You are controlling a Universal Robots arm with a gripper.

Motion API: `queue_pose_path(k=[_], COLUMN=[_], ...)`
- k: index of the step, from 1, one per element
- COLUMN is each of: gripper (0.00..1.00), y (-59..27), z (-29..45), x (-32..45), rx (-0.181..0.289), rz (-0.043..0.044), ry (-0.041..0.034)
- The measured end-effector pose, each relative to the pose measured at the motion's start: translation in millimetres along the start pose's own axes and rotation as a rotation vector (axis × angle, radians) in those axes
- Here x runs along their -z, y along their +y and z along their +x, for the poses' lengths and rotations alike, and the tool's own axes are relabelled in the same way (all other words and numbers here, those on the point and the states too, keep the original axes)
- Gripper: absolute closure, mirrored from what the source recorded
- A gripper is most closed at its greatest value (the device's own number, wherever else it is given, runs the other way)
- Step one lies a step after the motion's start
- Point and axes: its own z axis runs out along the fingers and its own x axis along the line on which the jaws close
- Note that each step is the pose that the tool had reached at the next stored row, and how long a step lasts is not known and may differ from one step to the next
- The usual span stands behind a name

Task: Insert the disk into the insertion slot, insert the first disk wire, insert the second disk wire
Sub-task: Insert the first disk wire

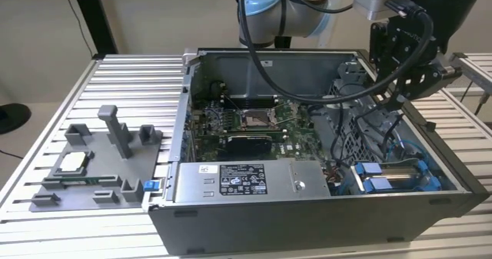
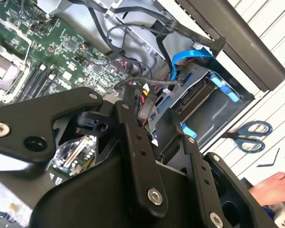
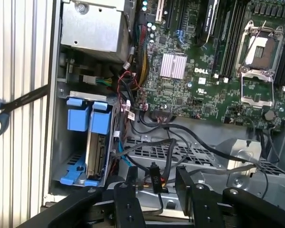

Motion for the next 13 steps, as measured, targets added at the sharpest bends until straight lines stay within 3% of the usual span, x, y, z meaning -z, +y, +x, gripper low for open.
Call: queue_pose_path(k=[5,10,13], gripper=[0.0,0.0,0.0], y=[0.3,0.3,1.2], z=[0.0,0.0,-0.1], x=[-0.6,-1.1,-1.1], rx=[0.002,0.01,0.01], rz=[0.0046,0.02,0.0205], ry=[0.0009,0.0019,0.0019])
